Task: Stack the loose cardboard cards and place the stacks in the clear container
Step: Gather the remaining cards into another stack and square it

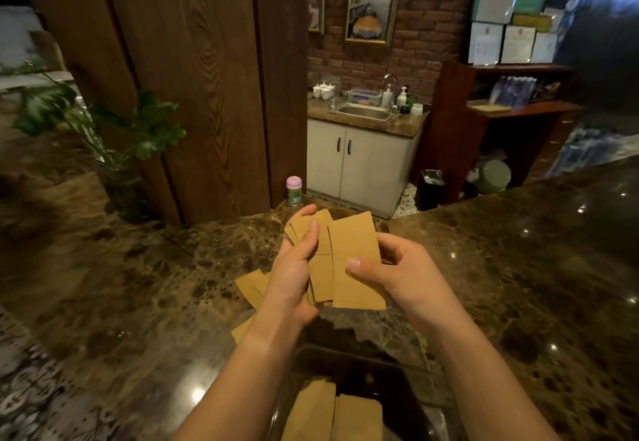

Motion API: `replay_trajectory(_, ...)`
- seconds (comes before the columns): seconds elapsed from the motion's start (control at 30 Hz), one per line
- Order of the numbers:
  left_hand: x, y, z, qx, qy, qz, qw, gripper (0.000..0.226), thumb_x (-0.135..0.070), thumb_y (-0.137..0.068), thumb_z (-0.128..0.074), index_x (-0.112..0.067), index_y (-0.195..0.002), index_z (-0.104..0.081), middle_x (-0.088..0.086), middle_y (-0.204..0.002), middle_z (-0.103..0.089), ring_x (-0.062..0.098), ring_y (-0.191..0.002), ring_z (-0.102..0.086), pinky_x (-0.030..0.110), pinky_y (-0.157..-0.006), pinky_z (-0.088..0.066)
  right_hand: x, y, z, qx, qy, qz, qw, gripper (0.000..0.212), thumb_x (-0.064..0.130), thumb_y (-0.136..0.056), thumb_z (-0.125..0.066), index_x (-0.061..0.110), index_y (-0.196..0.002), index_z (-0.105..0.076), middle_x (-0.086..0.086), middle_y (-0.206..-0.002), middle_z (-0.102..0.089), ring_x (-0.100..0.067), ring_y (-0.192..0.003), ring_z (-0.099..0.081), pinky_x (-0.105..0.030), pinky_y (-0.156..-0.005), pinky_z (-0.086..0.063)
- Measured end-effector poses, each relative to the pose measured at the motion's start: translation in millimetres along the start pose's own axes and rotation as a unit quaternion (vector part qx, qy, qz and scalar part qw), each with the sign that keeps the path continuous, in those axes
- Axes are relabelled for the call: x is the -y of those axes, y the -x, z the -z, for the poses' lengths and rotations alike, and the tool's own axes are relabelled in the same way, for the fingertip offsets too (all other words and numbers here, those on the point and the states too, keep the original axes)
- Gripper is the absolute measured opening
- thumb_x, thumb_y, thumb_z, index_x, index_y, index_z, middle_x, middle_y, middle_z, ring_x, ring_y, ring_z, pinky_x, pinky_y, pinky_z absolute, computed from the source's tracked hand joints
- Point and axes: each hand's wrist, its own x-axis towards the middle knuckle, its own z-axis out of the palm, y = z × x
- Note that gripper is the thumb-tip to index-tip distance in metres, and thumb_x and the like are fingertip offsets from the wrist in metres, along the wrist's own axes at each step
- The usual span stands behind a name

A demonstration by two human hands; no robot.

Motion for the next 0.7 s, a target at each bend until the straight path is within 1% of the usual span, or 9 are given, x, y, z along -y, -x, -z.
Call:
replay_trajectory(0.07, -1.6, -0.3, 5.3, 0.009, 0.017, 0.022, 1.000, 0.039, -0.040, -0.085, -0.057, -0.031, -0.123, -0.062, 0.015, -0.112, -0.071, 0.030, -0.092, -0.070, 0.048, -0.076, -0.060, -0.1, -4.5, -12.4, -0.010, 0.093, 0.026, 0.995, 0.041, 0.032, -0.083, -0.078, 0.040, -0.120, -0.063, 0.012, -0.106, -0.069, -0.005, -0.096, -0.065, -0.022, -0.079, -0.051)
replay_trajectory(0.13, -2.5, 0.0, 12.1, 0.026, 0.041, 0.052, 0.997, 0.045, -0.036, -0.080, -0.063, -0.027, -0.124, -0.062, 0.016, -0.113, -0.070, 0.029, -0.090, -0.072, 0.047, -0.073, -0.060, -3.3, -8.5, -29.0, -0.016, 0.218, 0.025, 0.976, 0.054, 0.052, -0.081, -0.073, 0.051, -0.130, -0.051, 0.011, -0.111, -0.050, -0.007, -0.101, -0.053, -0.023, -0.082, -0.045)
replay_trajectory(0.23, -0.4, -2.5, 36.6, -0.006, 0.063, 0.086, 0.994, 0.045, -0.023, -0.078, -0.068, -0.026, -0.123, -0.063, 0.018, -0.104, -0.072, 0.032, -0.085, -0.072, 0.047, -0.071, -0.060, -15.2, -12.6, -50.7, -0.014, 0.356, 0.017, 0.934, 0.070, 0.073, -0.077, -0.060, 0.051, -0.140, -0.042, 0.010, -0.119, -0.031, -0.012, -0.121, -0.031, -0.031, -0.097, -0.039)
replay_trajectory(0.3, -0.9, -4.2, 58.4, -0.055, 0.087, 0.106, 0.989, 0.044, -0.023, -0.083, -0.068, -0.027, -0.126, -0.060, 0.017, -0.094, -0.071, 0.029, -0.076, -0.069, 0.044, -0.069, -0.057, -22.4, -19.7, -57.4, 0.026, 0.304, -0.016, 0.952, 0.066, 0.073, -0.077, -0.061, 0.048, -0.135, -0.046, 0.010, -0.127, -0.030, -0.011, -0.125, -0.029, -0.034, -0.100, -0.039)
replay_trajectory(0.4, -11.6, -6.8, 94.5, -0.140, 0.155, 0.140, 0.968, 0.030, -0.032, -0.087, -0.066, -0.014, -0.109, -0.059, 0.015, -0.083, -0.060, 0.024, -0.066, -0.056, 0.035, -0.065, -0.046, -42.3, -51.9, -49.5, 0.024, 0.174, -0.086, 0.981, 0.063, 0.065, -0.087, -0.056, 0.027, -0.138, -0.051, 0.003, -0.134, -0.052, -0.012, -0.118, -0.052, -0.036, -0.100, -0.048)
replay_trajectory(0.47, -22.1, -6.2, 117.2, -0.172, 0.190, 0.151, 0.955, 0.021, -0.029, -0.086, -0.061, -0.011, -0.095, -0.055, 0.019, -0.091, -0.054, 0.027, -0.072, -0.053, 0.039, -0.070, -0.045, -60.0, -79.2, -40.3, -0.010, 0.211, -0.141, 0.967, 0.057, 0.055, -0.092, -0.058, 0.016, -0.133, -0.055, 0.000, -0.120, -0.062, -0.017, -0.105, -0.061, -0.036, -0.091, -0.052)
replay_trajectory(0.53, -28.5, -5.8, 132.0, -0.180, 0.208, 0.160, 0.948, 0.015, -0.022, -0.088, -0.056, -0.007, -0.089, -0.055, 0.023, -0.094, -0.056, 0.031, -0.078, -0.055, 0.042, -0.071, -0.049, -77.3, -100.6, -38.2, 0.011, 0.248, -0.219, 0.944, 0.057, 0.050, -0.091, -0.063, 0.009, -0.130, -0.055, -0.003, -0.106, -0.062, -0.019, -0.092, -0.058, -0.040, -0.082, -0.053)
replay_trajectory(0.6, -28.6, -8.7, 141.0, -0.181, 0.210, 0.161, 0.947, 0.012, -0.017, -0.089, -0.054, -0.006, -0.088, -0.056, 0.025, -0.093, -0.058, 0.034, -0.080, -0.058, 0.043, -0.068, -0.057, -87.0, -115.0, -49.3, 0.053, 0.253, -0.288, 0.922, 0.070, 0.054, -0.088, -0.065, 0.001, -0.132, -0.050, -0.009, -0.115, -0.058, -0.024, -0.098, -0.056, -0.045, -0.085, -0.054)
replay_trajectory(0.7, -25.9, -17.7, 146.8, -0.188, 0.179, 0.165, 0.952, 0.012, -0.018, -0.093, -0.054, -0.009, -0.100, -0.058, 0.027, -0.100, -0.059, 0.036, -0.081, -0.060, 0.047, -0.073, -0.055, -91.9, -133.6, -79.2, 0.097, 0.330, -0.293, 0.892, 0.084, 0.069, -0.082, -0.061, -0.001, -0.129, -0.055, -0.010, -0.117, -0.059, -0.029, -0.106, -0.060, -0.038, -0.082, -0.049)
